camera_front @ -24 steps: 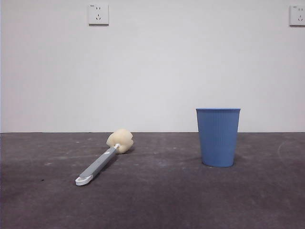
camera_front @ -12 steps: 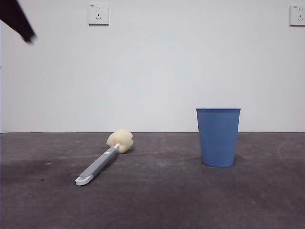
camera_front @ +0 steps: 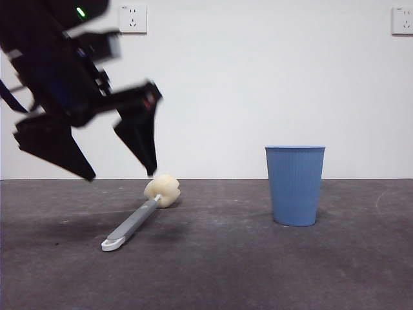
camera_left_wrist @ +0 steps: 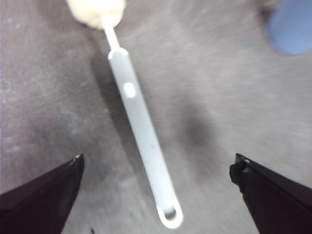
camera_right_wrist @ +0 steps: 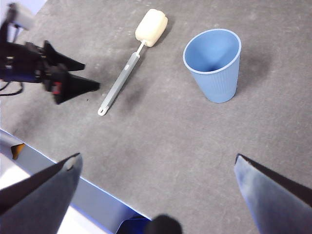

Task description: Pick up the cup brush,pick up the cup,insert the brush into the cup,clean the cup,put the cup brush back,put the cup back to the fixed position on the table

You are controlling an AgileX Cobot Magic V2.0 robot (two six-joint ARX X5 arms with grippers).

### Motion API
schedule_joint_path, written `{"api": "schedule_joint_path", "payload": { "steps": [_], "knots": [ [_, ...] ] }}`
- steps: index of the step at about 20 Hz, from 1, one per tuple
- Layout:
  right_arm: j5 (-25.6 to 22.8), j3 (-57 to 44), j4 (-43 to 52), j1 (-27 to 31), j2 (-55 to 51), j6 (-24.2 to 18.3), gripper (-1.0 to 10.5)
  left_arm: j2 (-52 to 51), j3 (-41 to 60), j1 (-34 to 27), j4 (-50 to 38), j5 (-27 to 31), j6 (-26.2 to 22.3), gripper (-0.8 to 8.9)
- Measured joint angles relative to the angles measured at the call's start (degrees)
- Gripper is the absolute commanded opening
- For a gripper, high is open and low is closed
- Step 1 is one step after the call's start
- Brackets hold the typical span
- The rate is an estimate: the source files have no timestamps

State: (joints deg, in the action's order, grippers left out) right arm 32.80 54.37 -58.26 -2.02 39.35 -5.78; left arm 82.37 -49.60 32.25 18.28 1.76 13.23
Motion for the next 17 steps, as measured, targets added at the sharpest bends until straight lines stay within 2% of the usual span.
{"api": "schedule_joint_path", "payload": {
  "steps": [5, 11, 12, 17],
  "knots": [
    [0.0, 0.0, 0.0, -0.3, 0.0, 0.0, 5.7, 9.9, -4.2, 1.7, -0.4, 3.8, 1.4, 5.93],
    [0.0, 0.0, 0.0, -0.3, 0.0, 0.0, 5.7, 14.9, -4.5, 2.1, -0.5, 5.6, 3.4, 5.91],
    [0.0, 0.0, 0.0, -0.3, 0.0, 0.0, 5.7, 15.1, -4.5, 2.3, -0.5, 5.9, 3.7, 5.56],
    [0.0, 0.0, 0.0, -0.3, 0.0, 0.0, 5.6, 15.1, -4.5, 3.3, -0.4, 6.6, 4.0, 0.86]
  ]
}}
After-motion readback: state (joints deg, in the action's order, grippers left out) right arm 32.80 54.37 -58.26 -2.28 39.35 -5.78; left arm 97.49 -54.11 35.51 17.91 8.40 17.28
